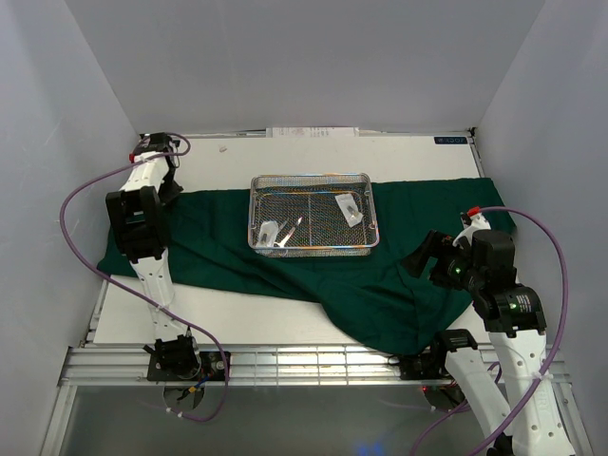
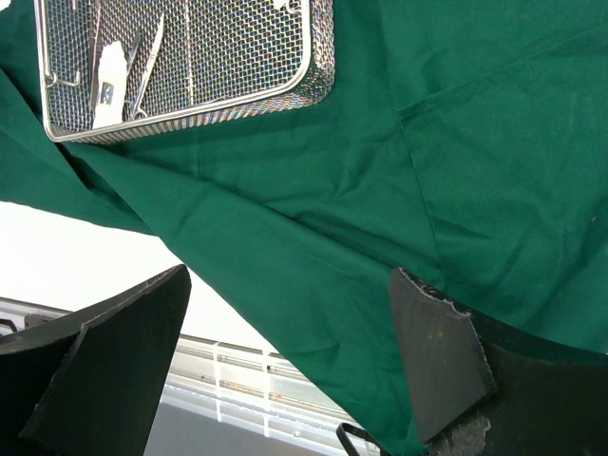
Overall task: Open and lay out the surgical kit
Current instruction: Smooth out the surgical kit at the center of the board.
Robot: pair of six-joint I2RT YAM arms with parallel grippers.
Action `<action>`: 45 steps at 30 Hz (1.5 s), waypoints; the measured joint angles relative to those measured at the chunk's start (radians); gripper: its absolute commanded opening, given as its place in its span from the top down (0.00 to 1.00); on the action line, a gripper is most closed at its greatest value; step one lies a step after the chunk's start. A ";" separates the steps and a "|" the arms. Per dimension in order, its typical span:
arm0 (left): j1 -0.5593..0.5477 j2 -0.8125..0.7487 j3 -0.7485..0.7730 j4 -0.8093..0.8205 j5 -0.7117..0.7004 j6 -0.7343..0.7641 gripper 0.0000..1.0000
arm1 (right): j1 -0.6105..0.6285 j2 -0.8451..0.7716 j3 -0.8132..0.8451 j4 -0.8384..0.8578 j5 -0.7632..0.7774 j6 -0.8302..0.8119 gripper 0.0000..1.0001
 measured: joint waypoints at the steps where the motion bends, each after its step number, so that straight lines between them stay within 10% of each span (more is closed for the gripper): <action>1: 0.002 0.000 0.004 0.000 0.000 0.002 0.98 | 0.000 0.000 0.000 0.000 0.000 0.000 0.10; 13: 0.004 -0.139 -0.073 -0.035 -0.034 0.017 0.98 | 0.000 -0.014 0.003 0.000 -0.018 -0.006 0.10; 34: -0.021 -1.637 -0.561 -0.348 -0.282 -0.277 1.00 | 0.085 -0.093 0.348 -0.068 0.032 -0.064 0.10; 45: -0.021 -1.903 -0.271 -0.401 -0.246 -0.158 0.93 | 0.104 -0.193 0.364 -0.112 0.130 -0.085 0.10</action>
